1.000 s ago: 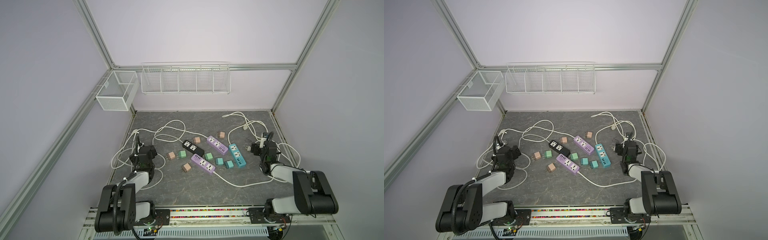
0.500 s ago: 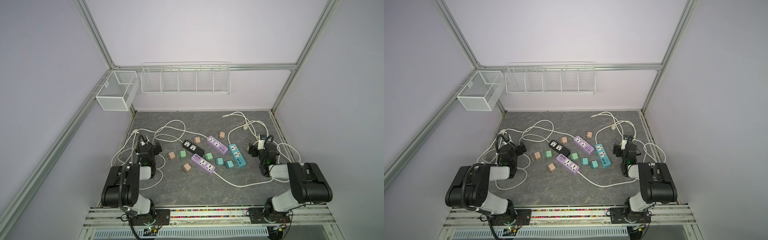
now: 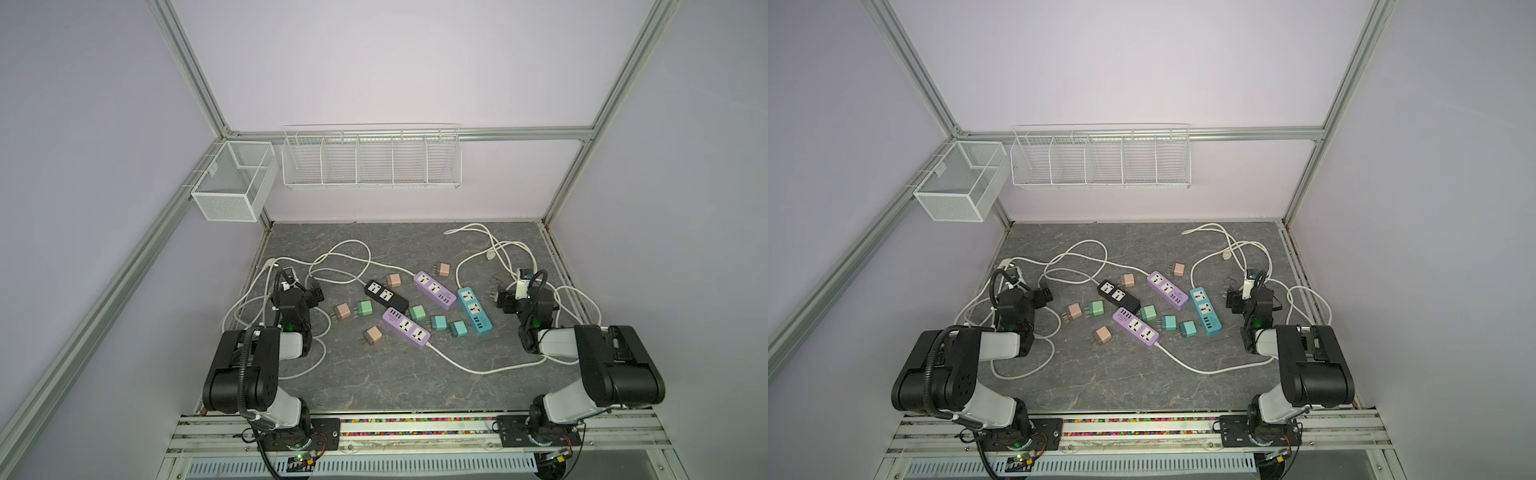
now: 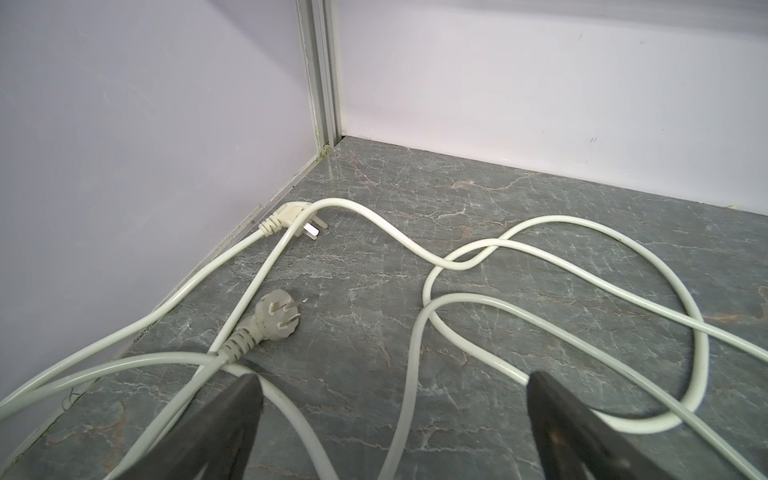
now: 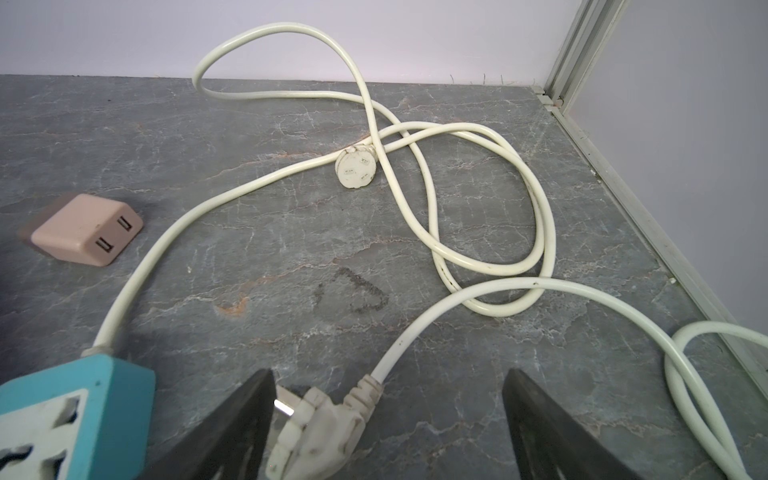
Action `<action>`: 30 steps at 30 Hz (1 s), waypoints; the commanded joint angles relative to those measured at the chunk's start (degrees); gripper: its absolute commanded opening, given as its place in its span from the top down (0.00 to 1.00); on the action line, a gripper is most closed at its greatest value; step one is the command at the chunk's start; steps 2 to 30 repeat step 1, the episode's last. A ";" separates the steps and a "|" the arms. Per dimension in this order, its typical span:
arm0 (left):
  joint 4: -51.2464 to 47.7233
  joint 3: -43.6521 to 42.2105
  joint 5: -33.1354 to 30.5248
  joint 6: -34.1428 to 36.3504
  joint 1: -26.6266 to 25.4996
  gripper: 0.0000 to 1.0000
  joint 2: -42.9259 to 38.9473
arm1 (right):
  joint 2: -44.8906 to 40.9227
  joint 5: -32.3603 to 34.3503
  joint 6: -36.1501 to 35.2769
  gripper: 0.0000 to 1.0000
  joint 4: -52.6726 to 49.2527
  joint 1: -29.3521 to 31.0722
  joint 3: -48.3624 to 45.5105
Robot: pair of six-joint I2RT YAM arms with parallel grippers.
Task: Pull the plug off the socket
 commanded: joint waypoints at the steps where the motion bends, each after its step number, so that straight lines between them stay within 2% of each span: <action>1: 2.13 -0.17 0.22 1.27 -0.17 0.01 0.50 | -0.47 -0.65 -1.27 0.12 1.89 -0.12 0.53; 30: 2.13 -0.17 0.22 1.27 -0.17 0.01 0.50 | -0.47 -0.65 -1.27 0.12 1.89 -0.12 0.53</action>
